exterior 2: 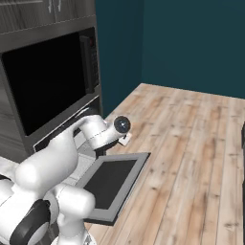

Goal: Place the fish on the top rack of the oven, and slide the tray back inside. Close the oven door.

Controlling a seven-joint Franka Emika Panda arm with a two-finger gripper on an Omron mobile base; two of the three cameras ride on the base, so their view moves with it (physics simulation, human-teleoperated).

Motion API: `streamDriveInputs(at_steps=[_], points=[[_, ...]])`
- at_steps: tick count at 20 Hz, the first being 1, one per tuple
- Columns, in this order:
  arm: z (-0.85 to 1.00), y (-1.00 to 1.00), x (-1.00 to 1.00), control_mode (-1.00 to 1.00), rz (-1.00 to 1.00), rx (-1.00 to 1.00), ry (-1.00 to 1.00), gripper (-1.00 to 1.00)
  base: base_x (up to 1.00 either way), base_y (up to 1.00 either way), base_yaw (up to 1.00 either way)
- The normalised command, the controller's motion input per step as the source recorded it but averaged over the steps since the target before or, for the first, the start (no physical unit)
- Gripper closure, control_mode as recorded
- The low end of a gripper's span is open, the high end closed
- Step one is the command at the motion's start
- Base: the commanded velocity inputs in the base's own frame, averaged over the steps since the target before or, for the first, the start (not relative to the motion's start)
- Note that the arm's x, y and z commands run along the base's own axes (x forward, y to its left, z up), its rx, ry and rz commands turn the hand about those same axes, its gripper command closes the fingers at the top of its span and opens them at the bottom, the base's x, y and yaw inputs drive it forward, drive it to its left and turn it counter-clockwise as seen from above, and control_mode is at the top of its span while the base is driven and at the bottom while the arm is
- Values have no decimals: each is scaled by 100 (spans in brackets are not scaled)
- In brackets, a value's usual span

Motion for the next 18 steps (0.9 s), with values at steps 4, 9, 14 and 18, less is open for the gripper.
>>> streamDriveInputs(at_steps=[4, 9, 14, 18], points=[[8, -59, -1, -100, 0, -6, 23, -100, 0, 0, 0], [-10, -70, -17, -100, -1, -1, 16, -100, 0, 0, 0], [-19, -8, -32, -100, -20, 0, 3, -100, 0, 0, 0], [0, 2, -26, -100, -27, 0, 1, -100, 0, 0, 0]])
